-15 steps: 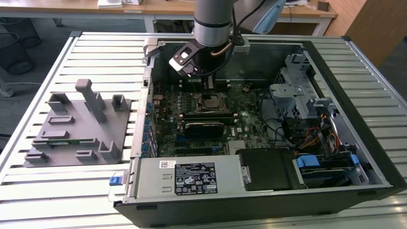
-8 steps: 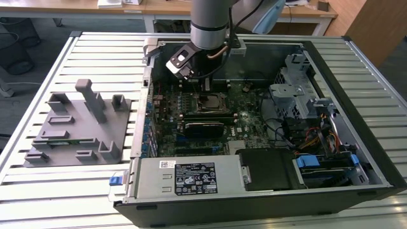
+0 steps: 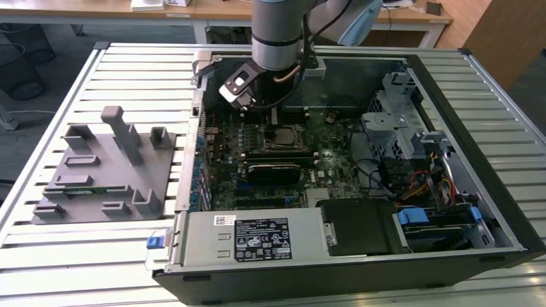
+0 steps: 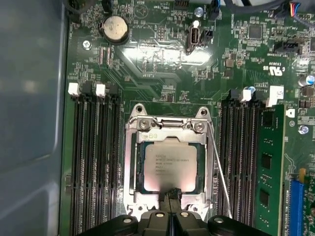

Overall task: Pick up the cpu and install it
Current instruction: 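Close the cpu cover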

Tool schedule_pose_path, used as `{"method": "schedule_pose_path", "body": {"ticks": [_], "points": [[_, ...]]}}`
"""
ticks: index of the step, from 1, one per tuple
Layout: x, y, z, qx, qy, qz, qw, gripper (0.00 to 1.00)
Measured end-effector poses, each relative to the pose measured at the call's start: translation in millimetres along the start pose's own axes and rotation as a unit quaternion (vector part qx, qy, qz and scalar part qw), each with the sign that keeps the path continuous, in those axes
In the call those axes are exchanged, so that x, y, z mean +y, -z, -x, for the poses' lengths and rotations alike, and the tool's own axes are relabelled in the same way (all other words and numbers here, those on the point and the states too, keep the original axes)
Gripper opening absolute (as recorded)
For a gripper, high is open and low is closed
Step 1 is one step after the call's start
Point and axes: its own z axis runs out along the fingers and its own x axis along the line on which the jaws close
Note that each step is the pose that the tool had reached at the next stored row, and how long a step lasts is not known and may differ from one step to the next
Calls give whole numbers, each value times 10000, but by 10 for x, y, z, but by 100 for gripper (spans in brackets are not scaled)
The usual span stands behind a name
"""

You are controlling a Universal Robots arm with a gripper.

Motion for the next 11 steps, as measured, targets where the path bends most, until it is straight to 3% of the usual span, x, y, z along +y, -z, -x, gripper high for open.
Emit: {"method": "schedule_pose_path", "body": {"ticks": [11], "points": [[-16,7,0,4,2,1,10000,11]]}}
